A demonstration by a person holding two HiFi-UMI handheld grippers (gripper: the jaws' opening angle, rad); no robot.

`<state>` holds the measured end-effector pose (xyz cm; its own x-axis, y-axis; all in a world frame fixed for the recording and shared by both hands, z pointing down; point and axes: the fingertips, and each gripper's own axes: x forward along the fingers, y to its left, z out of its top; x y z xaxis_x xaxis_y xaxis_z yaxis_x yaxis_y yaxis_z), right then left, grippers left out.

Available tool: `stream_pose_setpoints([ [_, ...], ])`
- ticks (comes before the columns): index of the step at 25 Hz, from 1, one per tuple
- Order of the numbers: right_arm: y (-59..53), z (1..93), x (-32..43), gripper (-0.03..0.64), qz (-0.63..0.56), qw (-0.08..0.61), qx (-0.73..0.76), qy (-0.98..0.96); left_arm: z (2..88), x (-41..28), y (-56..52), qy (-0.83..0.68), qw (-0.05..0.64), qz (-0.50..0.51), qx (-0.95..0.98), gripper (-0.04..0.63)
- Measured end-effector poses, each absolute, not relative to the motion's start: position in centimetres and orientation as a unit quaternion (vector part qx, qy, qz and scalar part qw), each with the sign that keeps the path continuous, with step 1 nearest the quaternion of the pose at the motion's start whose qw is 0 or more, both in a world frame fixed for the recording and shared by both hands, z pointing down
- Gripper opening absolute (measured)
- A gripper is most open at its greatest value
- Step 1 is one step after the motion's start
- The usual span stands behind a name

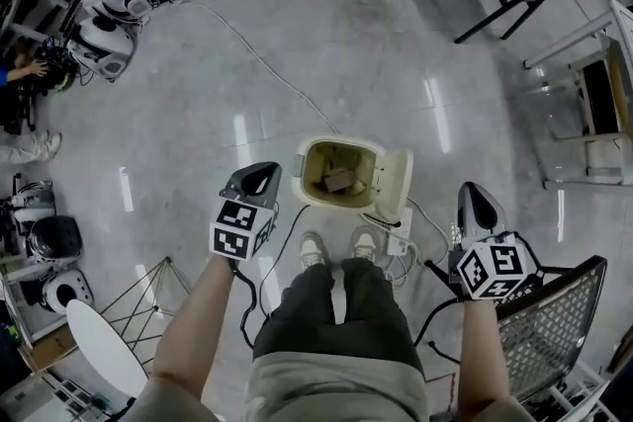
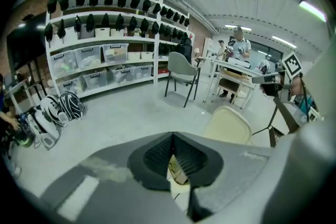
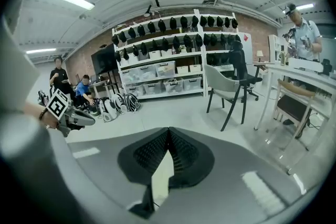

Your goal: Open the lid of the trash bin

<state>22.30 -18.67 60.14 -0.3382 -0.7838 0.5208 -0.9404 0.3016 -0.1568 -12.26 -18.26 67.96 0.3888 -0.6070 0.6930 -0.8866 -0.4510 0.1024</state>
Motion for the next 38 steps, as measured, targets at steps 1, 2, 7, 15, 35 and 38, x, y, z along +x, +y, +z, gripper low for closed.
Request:
stream_pose_setpoints([
  [1,-18.5,58.6,22.1,0.003,0.22,0.174,0.545,-0.79,66.0,-12.1,-18.2,-0.47,0.23,0.291,0.801,0.002],
  [2,-18.4,57.1,21.9,0.003,0.217,0.171,0.542,-0.793,64.1,-12.0,-18.2,-0.472,0.225,0.287,0.803,0.002],
  [7,-17.6,49.3,20.4,0.003,0.198,0.154,0.526,-0.813,55.3,-11.8,-17.5,-0.483,0.198,0.263,0.811,0.002],
  [15,-17.1,37.6,18.0,0.003,0.135,0.125,0.496,-0.849,42.4,-11.5,-16.8,-0.499,0.139,0.219,0.827,0.002],
  [35,-13.0,22.8,12.1,0.003,0.003,0.109,0.413,-0.904,24.2,-9.7,-14.1,-0.518,0.001,0.135,0.844,0.002],
  [38,-13.1,22.3,11.6,0.003,0.0,0.106,0.411,-0.906,23.8,-9.8,-13.9,-0.517,-0.001,0.135,0.846,0.002],
])
